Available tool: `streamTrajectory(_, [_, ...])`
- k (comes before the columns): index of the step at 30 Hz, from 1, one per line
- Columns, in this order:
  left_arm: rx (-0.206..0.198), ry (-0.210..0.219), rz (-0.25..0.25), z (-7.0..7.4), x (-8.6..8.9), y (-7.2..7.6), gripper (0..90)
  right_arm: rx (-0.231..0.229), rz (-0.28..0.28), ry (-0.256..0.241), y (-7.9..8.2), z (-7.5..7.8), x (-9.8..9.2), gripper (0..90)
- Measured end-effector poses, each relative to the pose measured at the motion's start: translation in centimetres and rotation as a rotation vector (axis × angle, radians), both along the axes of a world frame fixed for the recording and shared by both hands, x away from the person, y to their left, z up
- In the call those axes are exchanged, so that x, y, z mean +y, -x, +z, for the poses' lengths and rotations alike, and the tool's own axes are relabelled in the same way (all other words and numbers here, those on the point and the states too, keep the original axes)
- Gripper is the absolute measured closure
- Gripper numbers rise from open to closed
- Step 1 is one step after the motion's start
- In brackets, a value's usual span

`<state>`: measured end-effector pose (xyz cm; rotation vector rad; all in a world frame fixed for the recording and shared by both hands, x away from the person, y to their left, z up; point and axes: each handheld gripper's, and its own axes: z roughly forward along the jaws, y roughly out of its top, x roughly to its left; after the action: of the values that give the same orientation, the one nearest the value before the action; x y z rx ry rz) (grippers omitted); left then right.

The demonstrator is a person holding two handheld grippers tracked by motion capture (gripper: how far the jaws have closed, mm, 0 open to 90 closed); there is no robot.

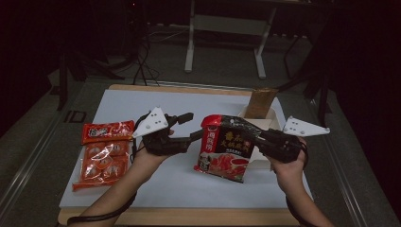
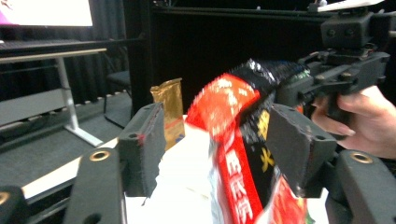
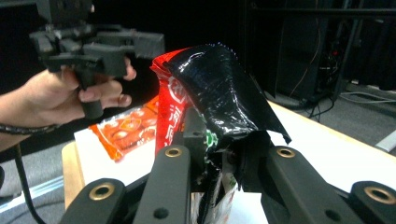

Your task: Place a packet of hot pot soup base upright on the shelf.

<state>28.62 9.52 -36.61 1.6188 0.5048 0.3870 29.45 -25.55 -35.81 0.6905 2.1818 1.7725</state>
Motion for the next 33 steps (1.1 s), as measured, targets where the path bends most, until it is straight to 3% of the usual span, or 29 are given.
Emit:
streamTrajectory(3, [-0.005, -0.014, -0.010, -0.4, 0.4, 0.2, 27.8, -0.007, -0.011, -0.014, -0.3, 0.6, -0.4, 77.4])
streamTrajectory(9, [0.048, -0.004, 0.011, -1.6, 1.1, 0.1, 14.5, -0.021, -0.033, -0.024, -1.0, 1.9, -1.2, 77.4])
streamTrajectory(12, [0.077, -0.033, 0.030, -2.5, 1.1, 0.2, 8.0, -0.030, -0.048, -0.026, -1.5, 2.4, -1.6, 77.4])
streamTrajectory(15, [0.101, -0.052, 0.015, -3.8, 1.1, 0.3, 2.7, -0.034, -0.062, -0.032, -2.0, 2.9, -2.1, 77.4])
streamTrajectory(17, [0.123, -0.058, -0.002, -4.6, 1.1, 0.4, 2.1, -0.038, -0.072, -0.034, -2.4, 3.2, -2.5, 77.4])
streamTrajectory(19, [0.110, -0.059, 0.005, -5.6, 1.1, 0.8, 2.1, -0.043, -0.086, -0.031, -2.8, 3.5, -2.9, 77.4])
streamTrajectory(25, [0.126, -0.094, -0.004, -8.3, 1.6, 1.4, 2.1, -0.050, -0.124, -0.019, -4.2, 4.2, -3.9, 77.4])
streamTrajectory(31, [0.082, -0.095, 0.021, -10.1, 2.3, 2.1, 2.1, -0.054, -0.149, -0.017, -5.6, 4.4, -5.1, 77.3])
streamTrajectory(33, [0.088, -0.092, 0.025, -10.3, 2.4, 2.2, 2.2, -0.051, -0.166, -0.013, -6.0, 4.4, -5.5, 77.3])
